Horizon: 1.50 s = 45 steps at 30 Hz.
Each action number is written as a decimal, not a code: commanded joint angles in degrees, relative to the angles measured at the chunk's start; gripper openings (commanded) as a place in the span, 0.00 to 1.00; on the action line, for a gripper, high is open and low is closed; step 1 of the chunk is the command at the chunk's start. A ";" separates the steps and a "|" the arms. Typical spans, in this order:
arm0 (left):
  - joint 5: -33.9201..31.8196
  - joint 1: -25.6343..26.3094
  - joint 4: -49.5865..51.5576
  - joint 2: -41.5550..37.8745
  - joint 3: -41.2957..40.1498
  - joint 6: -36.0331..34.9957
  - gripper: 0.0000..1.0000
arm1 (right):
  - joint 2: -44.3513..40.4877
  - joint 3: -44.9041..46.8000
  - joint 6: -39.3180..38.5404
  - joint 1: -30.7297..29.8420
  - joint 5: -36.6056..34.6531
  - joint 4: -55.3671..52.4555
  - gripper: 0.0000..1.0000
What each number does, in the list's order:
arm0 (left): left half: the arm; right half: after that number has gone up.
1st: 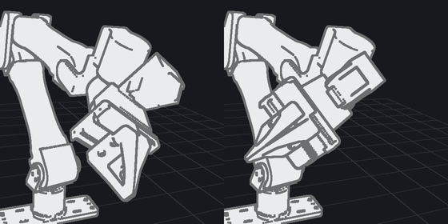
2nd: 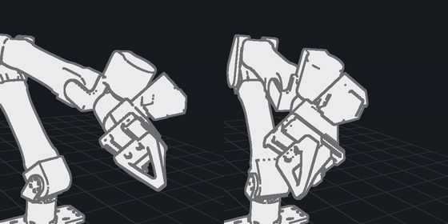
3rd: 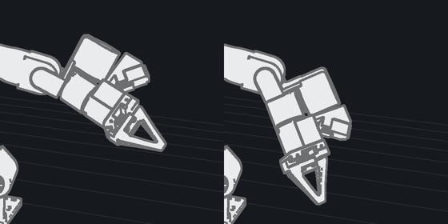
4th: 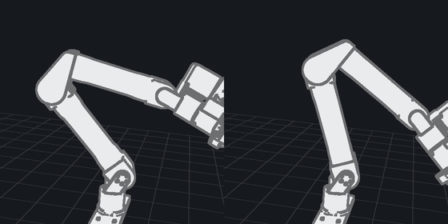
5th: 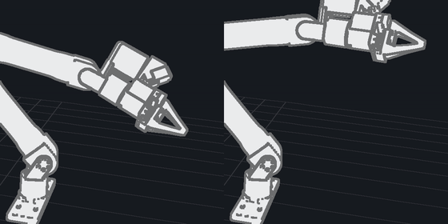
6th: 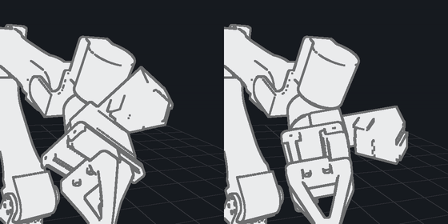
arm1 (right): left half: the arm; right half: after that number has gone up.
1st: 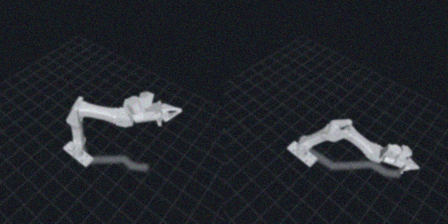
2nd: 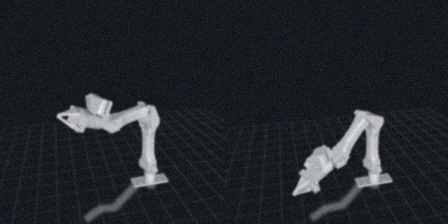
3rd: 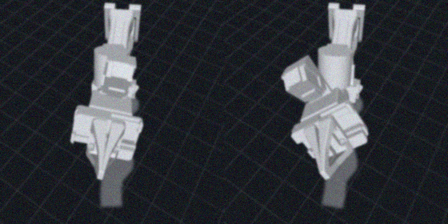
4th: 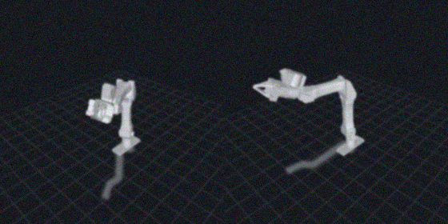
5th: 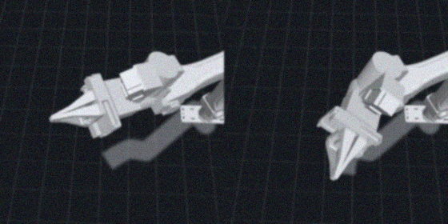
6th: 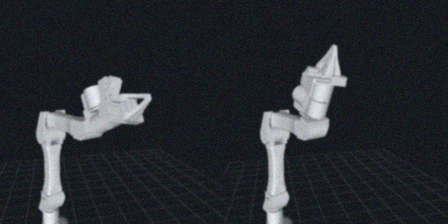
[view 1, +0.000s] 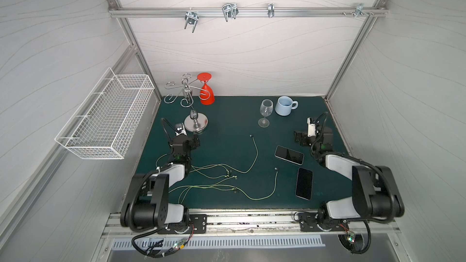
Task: Plug wired earphones into phones
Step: Pick up the wired earphone from the center of the board.
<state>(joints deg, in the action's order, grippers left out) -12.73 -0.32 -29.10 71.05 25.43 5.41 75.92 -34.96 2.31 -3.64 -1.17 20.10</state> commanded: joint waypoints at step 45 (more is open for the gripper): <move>11.85 64.83 74.64 50.80 69.95 32.15 0.38 | -34.23 -16.24 36.21 -1.45 0.23 -87.79 0.73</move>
<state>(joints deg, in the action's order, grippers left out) 0.23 64.75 44.03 119.96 91.11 37.15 43.20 -51.55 38.13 -5.06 -1.50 -65.67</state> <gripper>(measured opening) 0.392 0.733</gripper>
